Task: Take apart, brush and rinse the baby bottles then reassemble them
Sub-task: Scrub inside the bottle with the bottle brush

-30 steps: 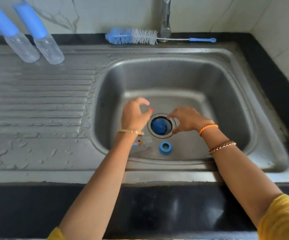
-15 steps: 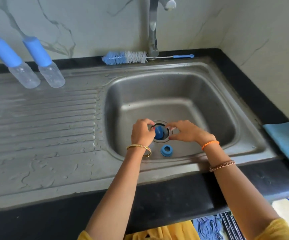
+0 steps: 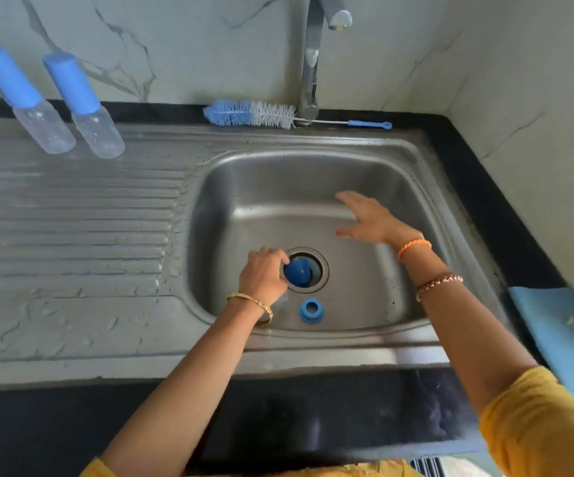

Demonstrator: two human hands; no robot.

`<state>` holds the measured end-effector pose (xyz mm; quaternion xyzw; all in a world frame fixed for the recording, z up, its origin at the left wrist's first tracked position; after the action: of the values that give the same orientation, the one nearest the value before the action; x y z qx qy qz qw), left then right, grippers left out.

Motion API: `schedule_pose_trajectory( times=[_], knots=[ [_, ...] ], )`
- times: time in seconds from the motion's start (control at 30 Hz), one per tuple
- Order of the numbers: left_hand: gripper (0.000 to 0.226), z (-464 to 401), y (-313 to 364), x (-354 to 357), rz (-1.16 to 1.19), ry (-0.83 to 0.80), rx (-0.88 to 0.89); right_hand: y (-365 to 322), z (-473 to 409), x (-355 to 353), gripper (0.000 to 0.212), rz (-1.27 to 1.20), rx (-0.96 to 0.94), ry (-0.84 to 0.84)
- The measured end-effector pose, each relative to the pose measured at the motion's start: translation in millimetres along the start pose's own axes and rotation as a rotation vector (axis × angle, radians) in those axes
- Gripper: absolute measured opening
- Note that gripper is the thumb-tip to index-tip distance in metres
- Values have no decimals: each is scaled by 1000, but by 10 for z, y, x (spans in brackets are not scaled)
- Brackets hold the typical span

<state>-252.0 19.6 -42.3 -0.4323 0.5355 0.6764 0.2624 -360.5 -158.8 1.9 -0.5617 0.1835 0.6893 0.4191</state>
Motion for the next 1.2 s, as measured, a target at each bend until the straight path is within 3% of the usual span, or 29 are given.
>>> schedule_pose_trajectory(
  times=[0.2, 0.33, 0.47, 0.63, 0.8, 0.97, 1.1, 1.2],
  knots=[
    [51, -331, 32, 203, -490, -392, -44, 223, -698, -215, 76, -283, 159, 238],
    [66, -378, -56, 326, -458, -510, -187, 345, -1047, -332, 73, -259, 179, 300],
    [75, -317, -211, 381, -292, -519, -247, 440, -1363, -417, 70, -230, 180, 312],
    [65, -353, -283, 438, -420, -553, -209, 409, -1671, -517, 57, -229, 162, 394],
    [70, -405, -276, 453, -496, -608, -126, 390, -1859, -557, 44, -104, 113, 512],
    [49, -391, -256, 460, -567, -669, -30, 392, -1758, -616, 34, -7, 165, 630],
    [54, -378, -214, 452, -533, -686, -8, 442, -1527, -598, 36, -81, 170, 697],
    [59, -362, -210, 437, -364, -599, -41, 463, -1237, -555, 35, -154, 154, 758]
  ],
)
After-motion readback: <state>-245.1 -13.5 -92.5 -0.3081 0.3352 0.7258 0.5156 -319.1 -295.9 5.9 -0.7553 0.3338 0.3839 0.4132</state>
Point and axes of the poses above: each hand's wrist, its own z-axis away from the middle knuckle, its own x-axis out of the palm, y = z × x, the point moved 2 cm from there along -z, towards the middle knuckle, and after that the axes turned 12 degrees about x, right-handed, at the moved point
